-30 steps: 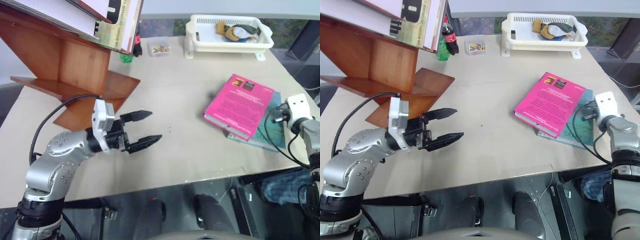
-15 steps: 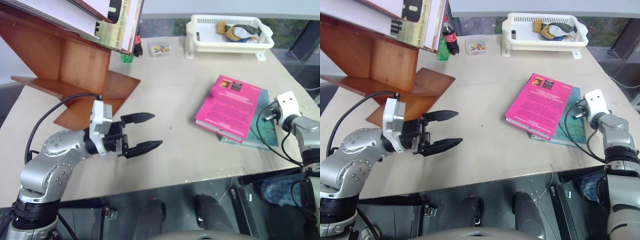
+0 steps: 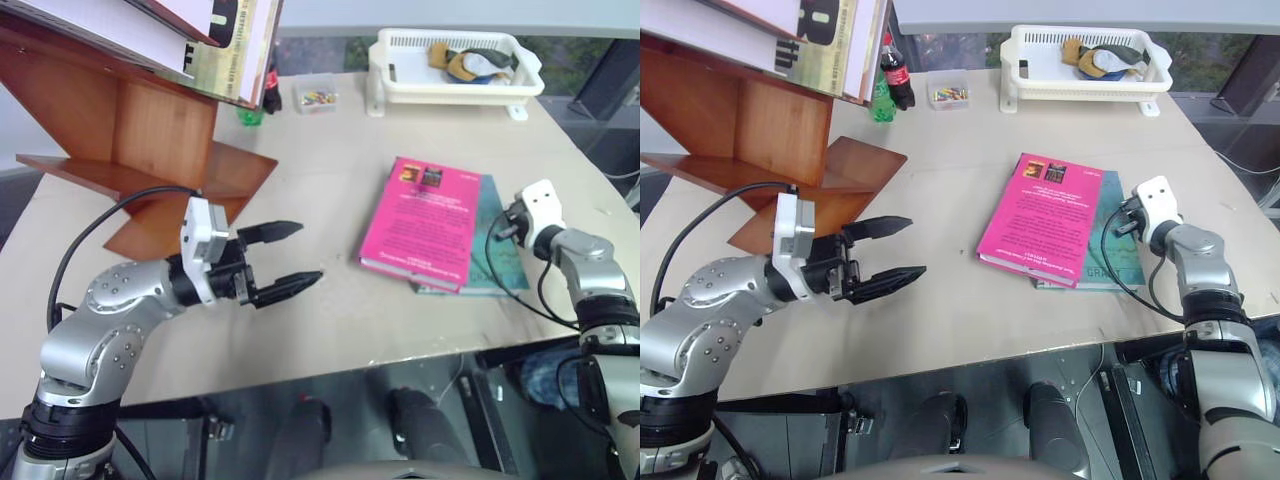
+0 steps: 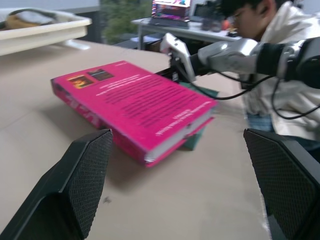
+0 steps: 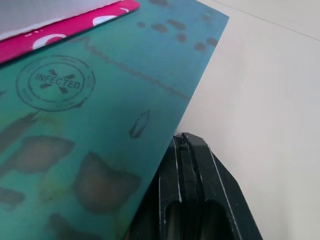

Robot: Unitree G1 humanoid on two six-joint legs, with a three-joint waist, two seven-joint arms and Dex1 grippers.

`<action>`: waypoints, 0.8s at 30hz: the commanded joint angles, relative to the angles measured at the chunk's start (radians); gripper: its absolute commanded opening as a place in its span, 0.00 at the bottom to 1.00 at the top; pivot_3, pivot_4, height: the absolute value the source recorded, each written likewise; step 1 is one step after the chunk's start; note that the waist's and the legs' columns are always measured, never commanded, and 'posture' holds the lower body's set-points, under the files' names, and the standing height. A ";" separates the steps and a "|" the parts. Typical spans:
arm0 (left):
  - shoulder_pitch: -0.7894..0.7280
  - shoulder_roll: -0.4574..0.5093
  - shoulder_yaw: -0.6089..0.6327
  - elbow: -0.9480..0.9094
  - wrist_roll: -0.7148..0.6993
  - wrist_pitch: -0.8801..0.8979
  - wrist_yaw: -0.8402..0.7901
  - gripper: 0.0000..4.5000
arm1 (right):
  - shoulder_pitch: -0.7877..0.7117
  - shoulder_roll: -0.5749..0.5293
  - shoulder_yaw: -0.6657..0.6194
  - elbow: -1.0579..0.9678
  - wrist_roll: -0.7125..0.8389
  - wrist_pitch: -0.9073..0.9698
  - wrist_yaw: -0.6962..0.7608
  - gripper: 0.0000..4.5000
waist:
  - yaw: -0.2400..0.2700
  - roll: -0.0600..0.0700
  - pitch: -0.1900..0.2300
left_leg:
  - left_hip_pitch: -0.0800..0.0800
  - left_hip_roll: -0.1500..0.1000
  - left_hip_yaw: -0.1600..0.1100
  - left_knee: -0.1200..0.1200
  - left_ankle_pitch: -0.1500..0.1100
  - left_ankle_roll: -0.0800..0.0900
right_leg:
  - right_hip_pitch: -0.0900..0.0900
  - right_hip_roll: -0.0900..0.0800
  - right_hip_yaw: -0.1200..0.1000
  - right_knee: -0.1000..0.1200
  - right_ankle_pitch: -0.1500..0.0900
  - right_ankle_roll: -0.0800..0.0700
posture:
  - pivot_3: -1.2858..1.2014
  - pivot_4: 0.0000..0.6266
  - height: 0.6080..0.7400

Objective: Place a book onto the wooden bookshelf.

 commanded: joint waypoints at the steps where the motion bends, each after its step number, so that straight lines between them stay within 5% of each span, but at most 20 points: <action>1: -0.034 -0.030 0.018 -0.005 -0.022 0.053 0.102 1.00 | 0.026 -0.025 -0.004 -0.061 -0.013 -0.034 -0.027 0.01 | 0.002 0.000 0.000 | 0.000 0.000 0.000 0.000 0.000 0.000 | 0.000 0.000 0.000 0.000 0.000 0.000 | 0.52 0.24 1.00; 4: -0.090 -0.056 0.012 0.021 -0.064 0.197 0.244 1.00 | 0.084 -0.094 -0.027 -0.155 -0.001 -0.048 0.019 0.01 | 0.018 0.000 0.000 | 0.000 0.000 -0.001 0.000 0.000 0.000 | 0.000 0.000 0.000 0.000 0.000 0.000 | 0.52 0.24 1.00; 10: -0.269 -0.146 0.011 0.234 -0.284 0.492 0.350 1.00 | 0.317 -0.194 -0.160 -0.535 0.122 0.085 0.086 0.57 | 0.016 0.001 0.001 | -0.001 -0.001 -0.002 0.000 0.000 0.000 | 0.000 -0.001 -0.001 0.000 0.000 0.000 | 0.52 0.24 1.00; 15: -0.496 -0.283 0.038 0.613 -0.357 0.682 0.436 1.00 | 0.589 -0.210 -0.385 -1.078 0.525 0.351 0.194 0.97 | 0.038 0.004 0.001 | -0.003 -0.003 -0.009 0.002 0.000 0.000 | 0.001 -0.001 -0.007 0.003 0.000 0.001 | 0.52 0.24 1.00; 24: -0.806 -0.377 -0.059 1.154 -0.138 0.655 0.282 1.00 | 0.895 -0.205 -0.557 -1.664 0.955 0.580 0.008 0.99 | 0.029 0.001 0.001 | -0.002 -0.003 -0.010 0.002 0.000 0.000 | 0.001 -0.001 -0.008 0.003 -0.001 0.001 | 0.52 0.24 1.00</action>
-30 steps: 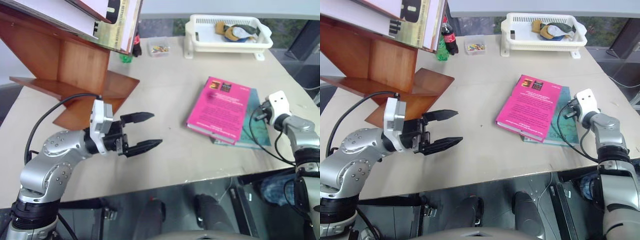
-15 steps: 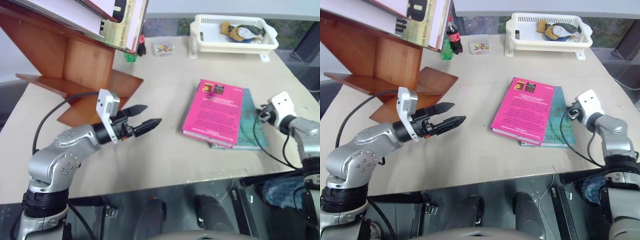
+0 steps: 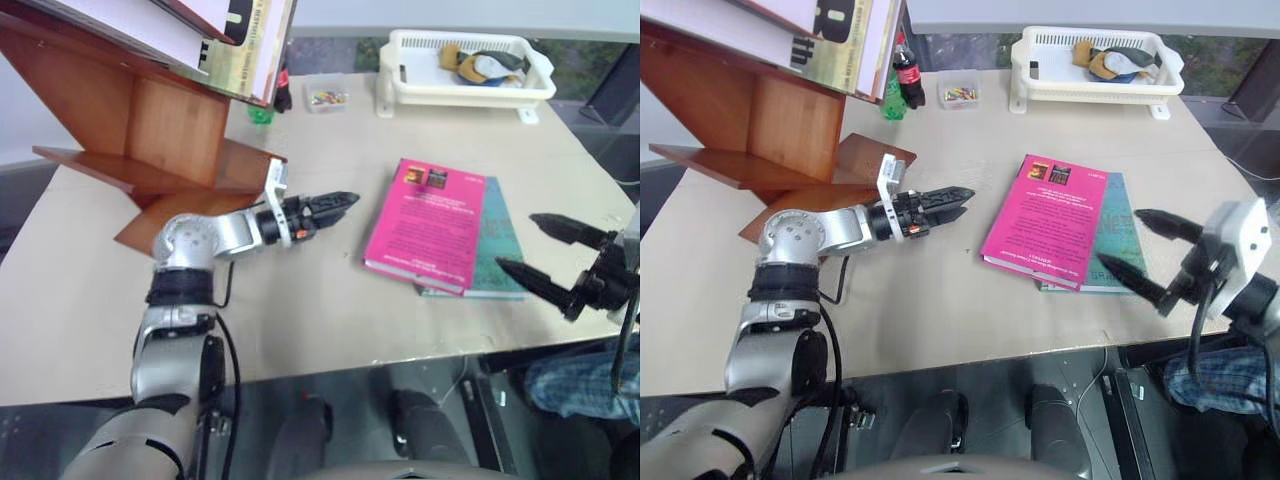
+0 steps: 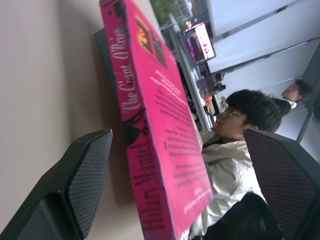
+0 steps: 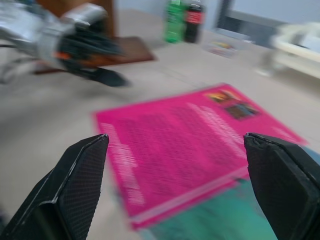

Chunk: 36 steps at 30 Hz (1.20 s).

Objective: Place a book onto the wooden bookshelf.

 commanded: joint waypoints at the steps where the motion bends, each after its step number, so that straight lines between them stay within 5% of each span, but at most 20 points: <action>1: -0.073 -0.016 -0.044 0.131 0.099 -0.051 -0.100 1.00 | 0.065 0.002 -0.058 -0.147 0.105 0.023 -0.086 0.99 | 0.004 0.000 0.000 | 0.000 0.000 0.000 0.000 0.000 0.000 | 0.000 0.000 0.000 0.000 0.000 0.000 | 0.52 0.24 1.00; 9: -0.240 -0.098 -0.137 0.427 0.326 -0.184 -0.338 1.00 | 0.239 -0.038 -0.100 -0.255 0.209 -0.053 -0.246 0.99 | 0.019 -0.002 0.001 | -0.002 0.000 0.000 0.000 0.000 0.000 | 0.000 0.000 0.000 -0.003 -0.001 0.002 | 0.52 0.24 1.00; 21: -0.356 -0.193 -0.056 0.643 0.479 -0.322 -0.415 1.00 | 0.333 -0.140 -0.024 -0.255 0.196 -0.215 -0.373 0.99 | 0.016 -0.003 0.001 | -0.005 0.000 -0.001 0.000 0.000 0.001 | 0.000 -0.001 -0.001 -0.007 -0.001 0.002 | 0.52 0.24 1.00; 24: -0.368 -0.207 -0.018 0.670 0.491 -0.331 -0.403 0.83 | 0.343 -0.157 0.001 -0.255 0.180 -0.242 -0.402 1.00 | 0.017 -0.003 0.001 | -0.005 0.000 -0.001 0.000 0.000 0.001 | 0.000 -0.001 -0.001 -0.007 -0.001 0.003 | 0.52 0.24 1.00; 31: -0.375 -0.214 0.022 0.686 0.527 -0.330 -0.410 0.14 | 0.387 -0.181 0.013 -0.255 0.169 -0.293 -0.426 1.00 | 0.017 -0.003 0.001 | -0.006 0.000 -0.001 0.000 0.000 0.001 | 0.000 -0.001 -0.002 -0.007 -0.001 0.003 | 0.52 0.24 1.00; 36: -0.371 -0.220 0.042 0.690 0.549 -0.318 -0.422 0.14 | 0.410 -0.192 0.012 -0.255 0.155 -0.307 -0.431 1.00 | 0.017 -0.003 0.001 | -0.006 0.000 -0.001 0.000 0.000 0.001 | 0.000 -0.001 -0.002 -0.007 -0.001 0.003 | 0.52 0.24 1.00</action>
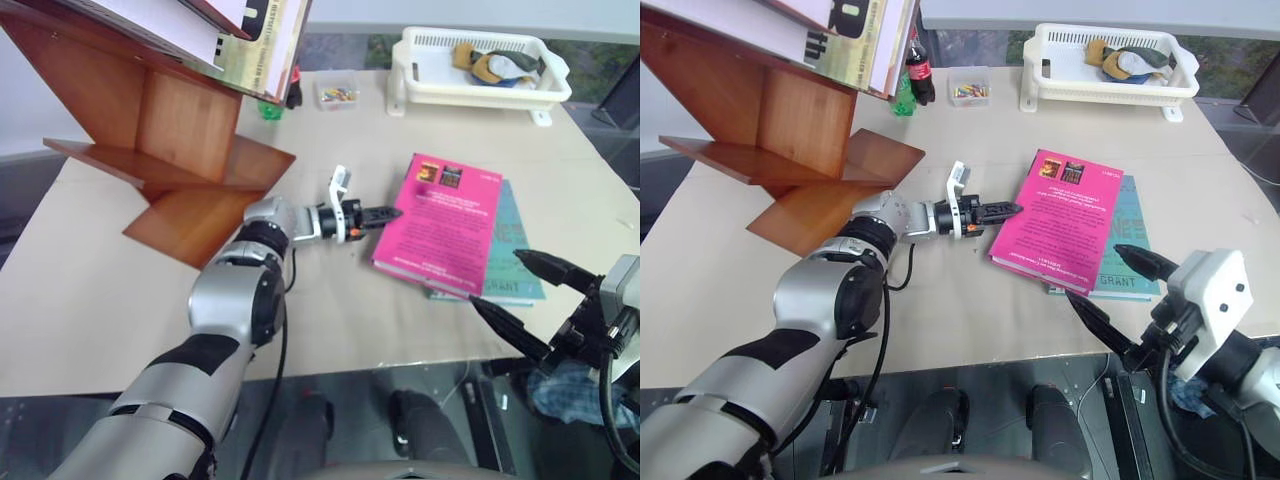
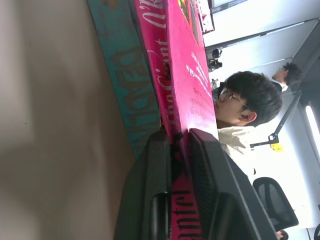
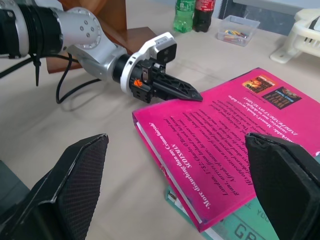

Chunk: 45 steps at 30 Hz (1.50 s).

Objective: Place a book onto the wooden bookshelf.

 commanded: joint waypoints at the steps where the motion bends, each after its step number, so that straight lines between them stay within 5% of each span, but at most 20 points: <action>1: -0.026 -0.002 0.025 0.003 0.015 0.003 -0.015 0.14 | 0.006 -0.009 -0.013 -0.024 -0.005 -0.032 -0.011 1.00 | 0.000 0.000 0.000 | 0.000 0.000 0.000 0.000 0.000 0.000 | 0.000 0.000 0.000 0.000 0.000 0.000 | 0.52 0.24 1.00; 11: -0.007 0.082 -0.036 -0.182 0.055 -0.013 -0.162 0.14 | -0.044 -0.017 0.017 -0.024 0.009 -0.028 -0.021 1.00 | -0.003 0.000 0.000 | 0.000 0.000 0.000 0.000 0.000 0.000 | 0.000 0.000 0.000 0.000 0.001 -0.001 | 0.52 0.24 1.00; 18: 0.382 0.232 -0.221 -1.033 0.121 -0.241 -0.208 0.14 | -0.166 -0.017 0.046 0.026 0.078 0.011 0.053 1.00 | -0.004 0.001 -0.001 | 0.003 0.002 0.002 -0.001 0.000 0.000 | 0.000 -0.001 0.003 0.002 0.001 -0.002 | 0.52 0.24 1.00; 24: 0.525 0.373 -0.154 -1.368 0.110 -0.360 -0.142 0.14 | -0.241 -0.022 0.051 0.111 0.098 0.040 0.169 1.00 | 0.014 0.000 0.000 | 0.001 0.002 0.000 0.001 0.000 0.000 | 0.000 -0.001 0.001 0.001 0.001 -0.002 | 0.52 0.24 1.00; 37: 0.566 0.517 -0.072 -1.468 0.208 -0.801 -0.034 0.14 | -0.448 -0.006 0.172 0.265 0.050 0.091 0.347 1.00 | 0.021 0.000 0.000 | 0.002 0.001 0.001 0.001 0.000 0.000 | 0.001 0.000 0.001 0.002 0.001 -0.002 | 0.52 0.24 1.00; 45: 0.566 0.536 -0.102 -1.435 0.215 -0.844 -0.007 0.14 | -0.526 0.031 0.232 0.302 -0.007 0.103 0.384 1.00 | 0.022 0.000 0.000 | 0.002 0.001 0.001 0.001 0.000 0.000 | 0.001 0.000 0.001 0.001 0.001 -0.002 | 0.52 0.24 1.00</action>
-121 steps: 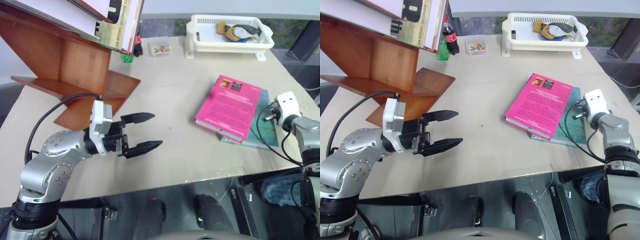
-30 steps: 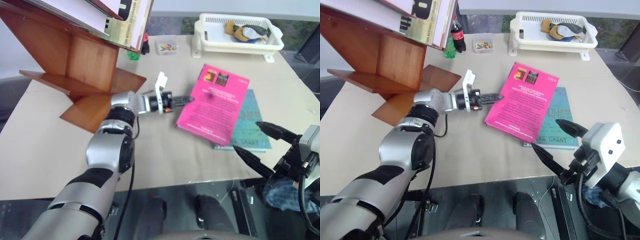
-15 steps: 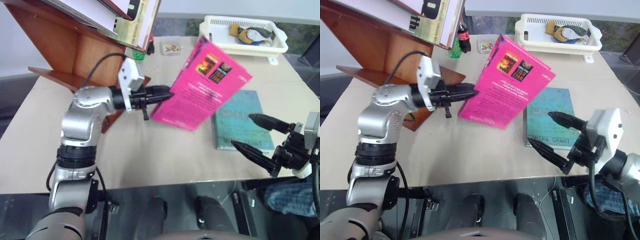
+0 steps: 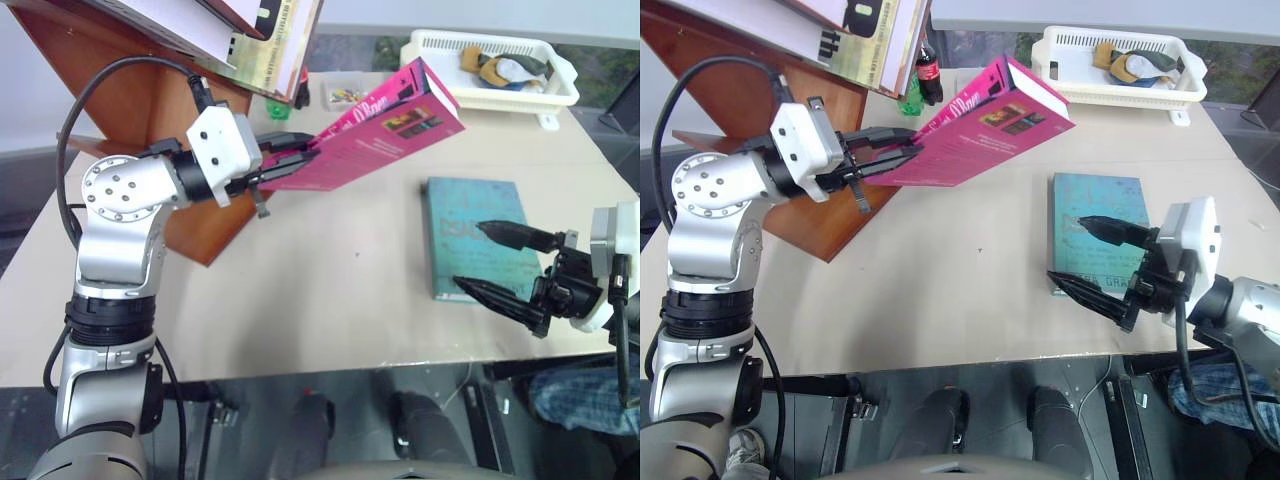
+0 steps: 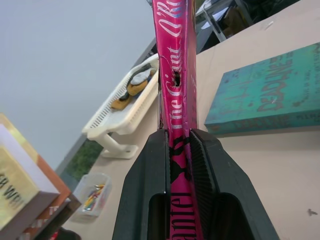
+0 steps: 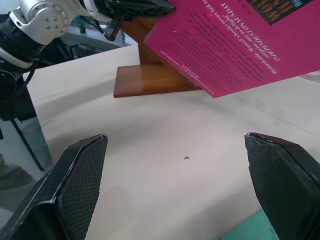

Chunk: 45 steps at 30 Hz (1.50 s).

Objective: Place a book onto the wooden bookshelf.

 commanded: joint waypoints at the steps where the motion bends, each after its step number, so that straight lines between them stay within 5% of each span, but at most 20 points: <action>1: -0.012 0.004 0.009 -0.008 -0.004 -0.025 0.028 0.14 | -0.018 0.014 0.001 -0.008 -0.015 0.003 0.013 1.00 | -0.001 0.000 0.000 | 0.000 0.000 0.000 0.000 0.000 0.000 | 0.000 0.000 0.000 0.000 0.000 0.000 | 0.52 0.24 1.00; 8: -0.036 -0.009 -0.003 0.033 -0.026 -0.046 0.015 0.14 | -0.008 0.032 -0.016 -0.041 -0.016 0.019 -0.005 1.00 | -0.001 0.000 0.000 | 0.000 0.000 0.000 0.000 0.000 0.000 | 0.000 0.000 0.000 0.000 0.000 0.000 | 0.52 0.24 1.00; 11: -0.046 -0.013 -0.009 0.050 -0.026 -0.061 0.010 0.01 | -0.001 0.039 -0.022 -0.052 -0.018 0.027 -0.013 1.00 | -0.001 0.000 0.000 | 0.000 0.000 0.000 0.000 0.000 0.000 | 0.000 0.000 0.000 0.000 0.000 0.000 | 0.52 0.24 1.00; 23: -0.038 0.000 0.009 0.063 -0.005 -0.192 0.019 0.01 | -0.025 0.046 -0.008 -0.051 -0.014 0.041 -0.017 1.00 | -0.001 0.000 0.000 | 0.000 0.000 0.000 0.000 0.000 0.000 | 0.000 0.000 0.000 0.000 0.000 0.000 | 0.52 0.24 1.00; 33: 0.043 0.165 0.085 0.077 -0.032 -0.594 -0.127 0.01 | -0.122 0.055 0.057 0.002 -0.018 0.058 0.043 1.00 | -0.012 0.000 0.000 | 0.001 0.000 0.000 0.000 0.000 0.000 | 0.000 0.000 0.000 0.000 0.000 0.000 | 0.52 0.24 1.00; 45: 0.156 0.404 0.278 0.121 -0.125 -0.705 -0.208 0.01 | -0.171 0.059 0.071 0.079 -0.111 0.005 0.195 1.00 | -0.024 0.000 0.000 | 0.001 0.001 0.001 0.000 0.000 0.000 | 0.000 0.000 0.000 0.000 0.000 0.000 | 0.52 0.24 1.00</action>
